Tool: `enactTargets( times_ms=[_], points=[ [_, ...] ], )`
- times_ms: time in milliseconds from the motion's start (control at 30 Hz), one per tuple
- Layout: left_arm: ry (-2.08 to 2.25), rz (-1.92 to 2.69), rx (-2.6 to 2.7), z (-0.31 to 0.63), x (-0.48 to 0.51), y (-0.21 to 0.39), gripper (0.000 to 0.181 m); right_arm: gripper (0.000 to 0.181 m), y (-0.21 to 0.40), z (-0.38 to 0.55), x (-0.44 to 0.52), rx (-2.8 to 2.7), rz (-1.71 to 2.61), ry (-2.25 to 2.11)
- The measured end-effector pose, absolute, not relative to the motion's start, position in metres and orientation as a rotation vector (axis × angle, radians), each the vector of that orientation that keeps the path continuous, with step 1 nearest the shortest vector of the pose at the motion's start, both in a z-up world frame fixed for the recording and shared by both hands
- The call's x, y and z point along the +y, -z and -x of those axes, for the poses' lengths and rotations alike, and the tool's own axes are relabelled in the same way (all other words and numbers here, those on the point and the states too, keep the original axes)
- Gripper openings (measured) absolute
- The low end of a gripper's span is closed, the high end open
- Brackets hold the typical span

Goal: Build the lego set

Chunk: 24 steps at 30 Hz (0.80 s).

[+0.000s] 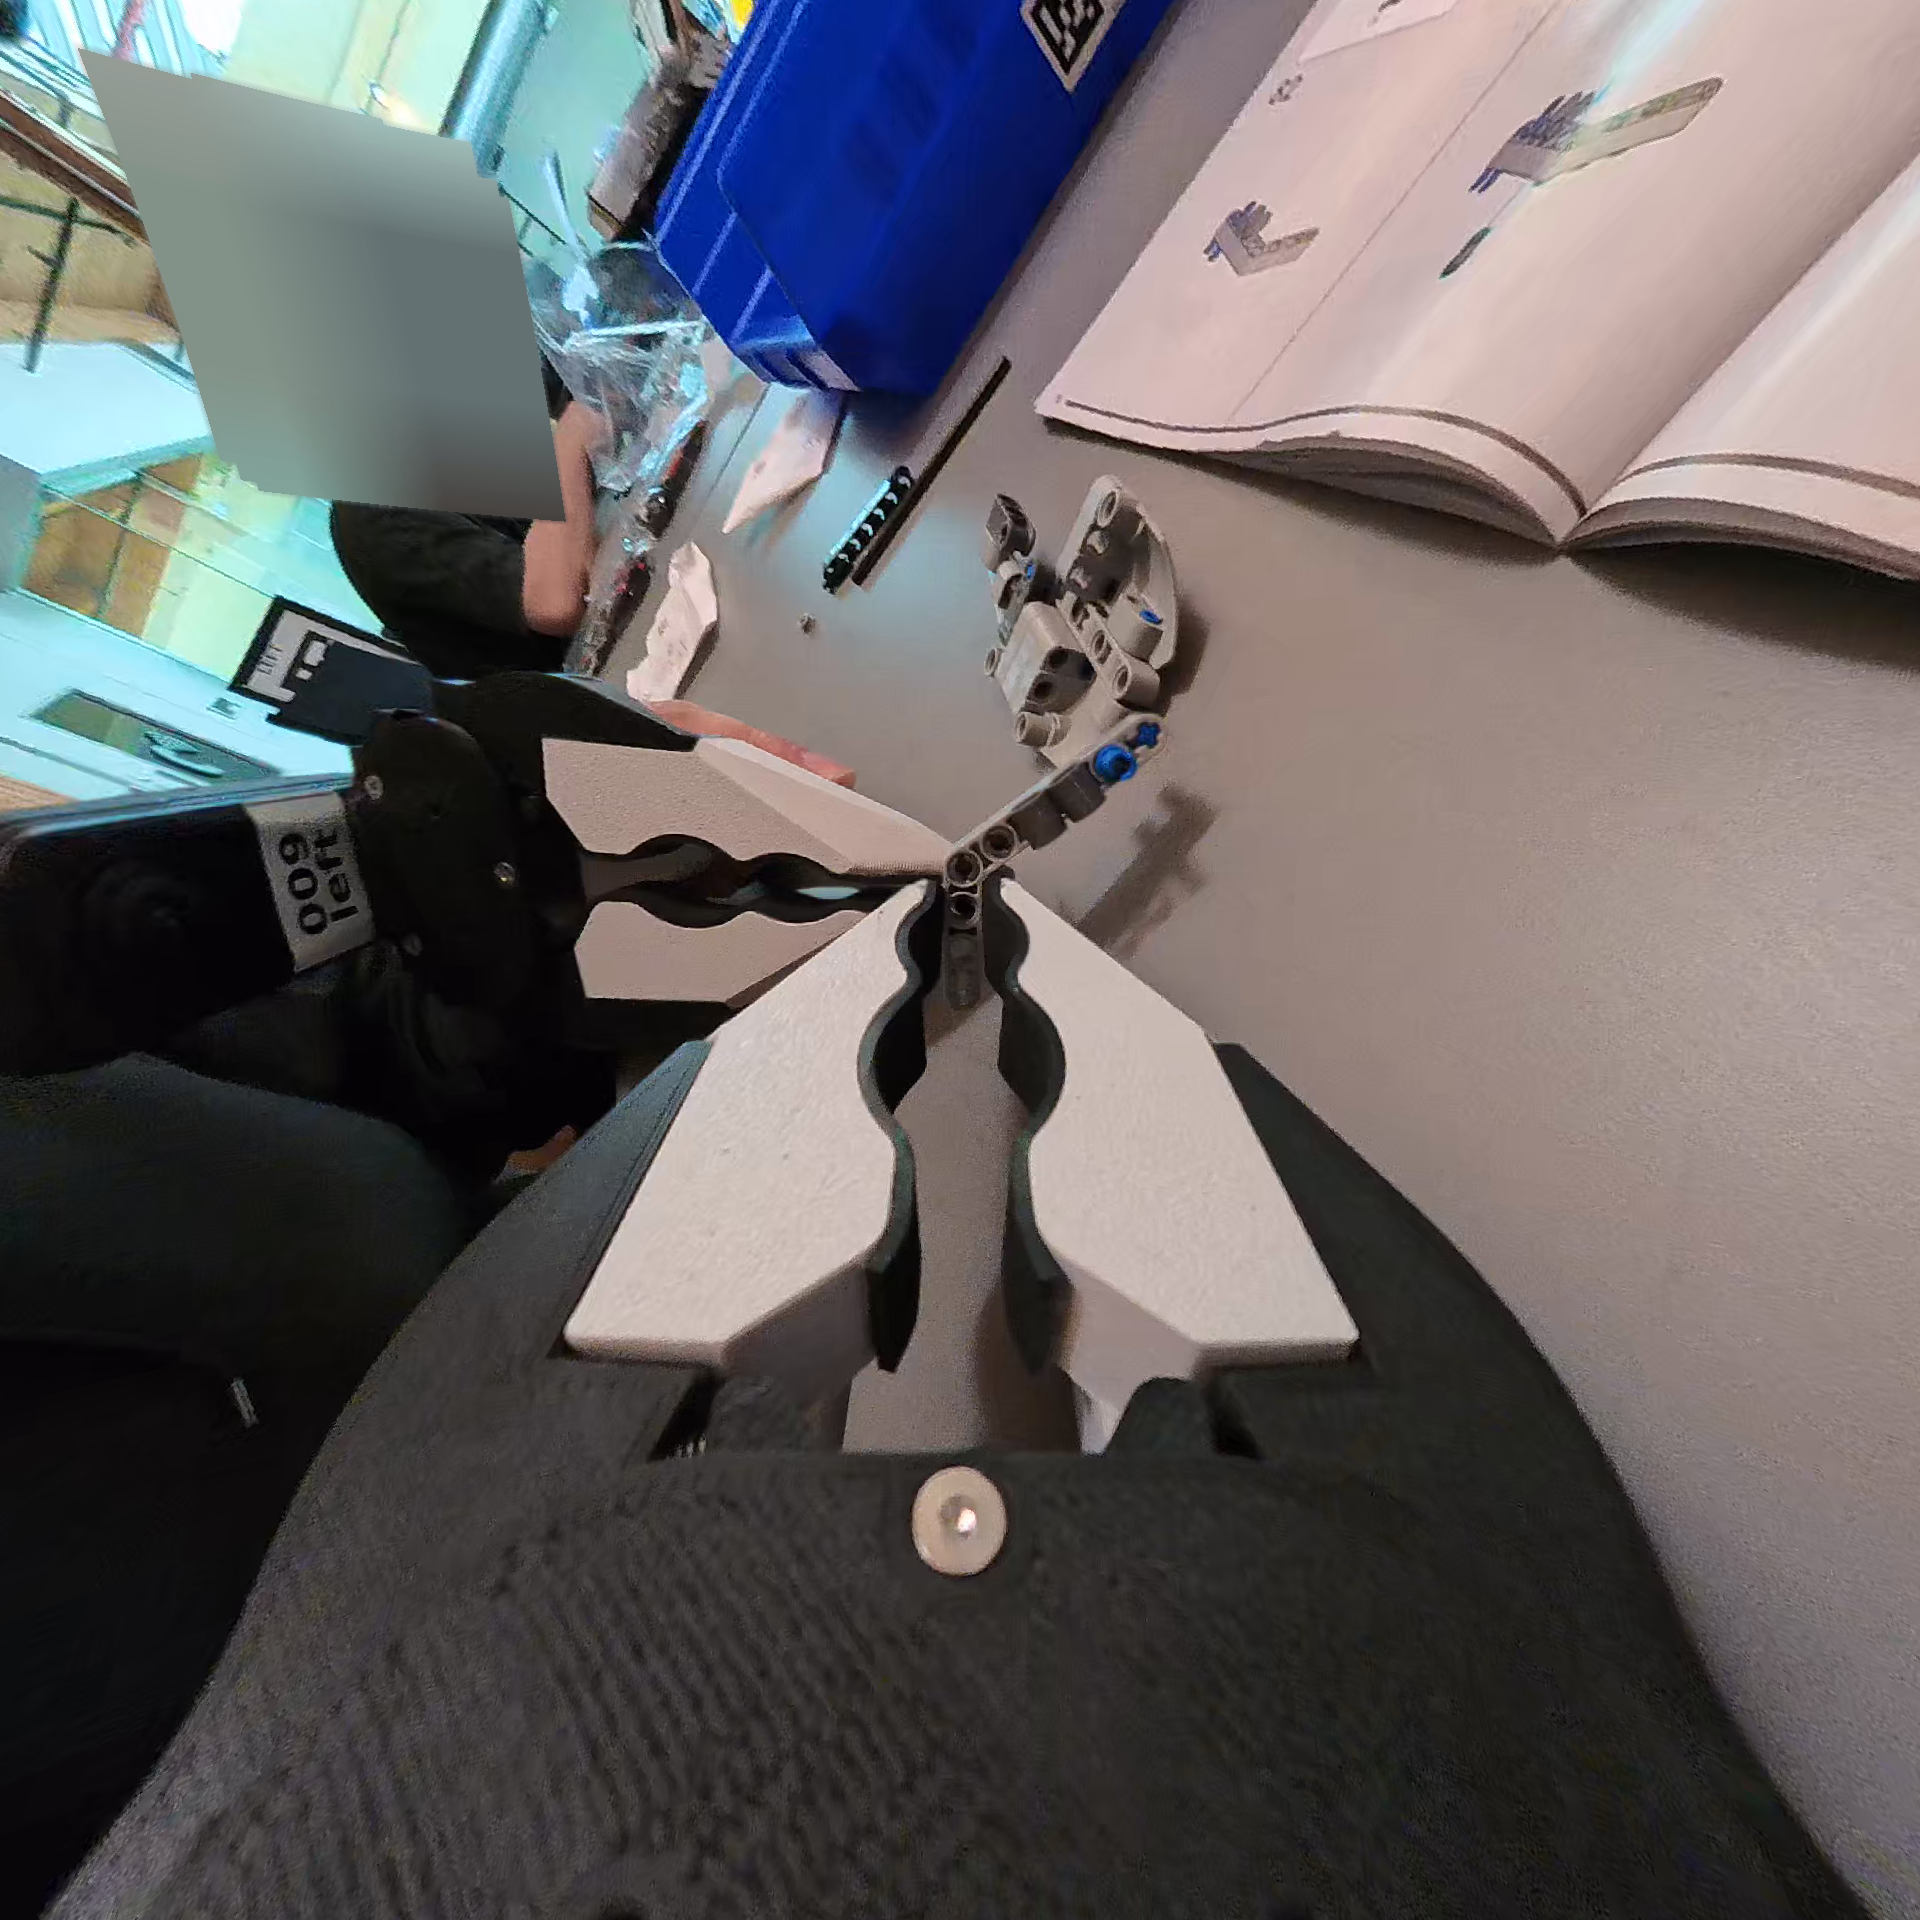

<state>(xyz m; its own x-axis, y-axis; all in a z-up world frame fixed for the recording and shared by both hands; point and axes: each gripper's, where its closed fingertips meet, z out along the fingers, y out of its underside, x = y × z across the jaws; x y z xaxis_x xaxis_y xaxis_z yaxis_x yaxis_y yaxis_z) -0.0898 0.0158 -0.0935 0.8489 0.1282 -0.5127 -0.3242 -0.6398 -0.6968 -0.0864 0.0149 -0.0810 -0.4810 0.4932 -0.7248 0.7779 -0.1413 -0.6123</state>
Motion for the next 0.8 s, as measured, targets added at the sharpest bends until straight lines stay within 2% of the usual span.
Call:
enactTargets(
  times_ms=[533, 800],
  points=[
    [-0.598, 2.08, 0.12, 0.091, 0.016, 0.08, 0.0, 0.006, 0.076, 0.09, 0.012, 1.703, -1.43, 1.667],
    [-0.874, 1.903, 0.308, 0.081, 0.017, 0.046, 0.0, 0.006, 0.042, 0.078, 0.013, 1.47, -1.189, 1.767]
  ],
)
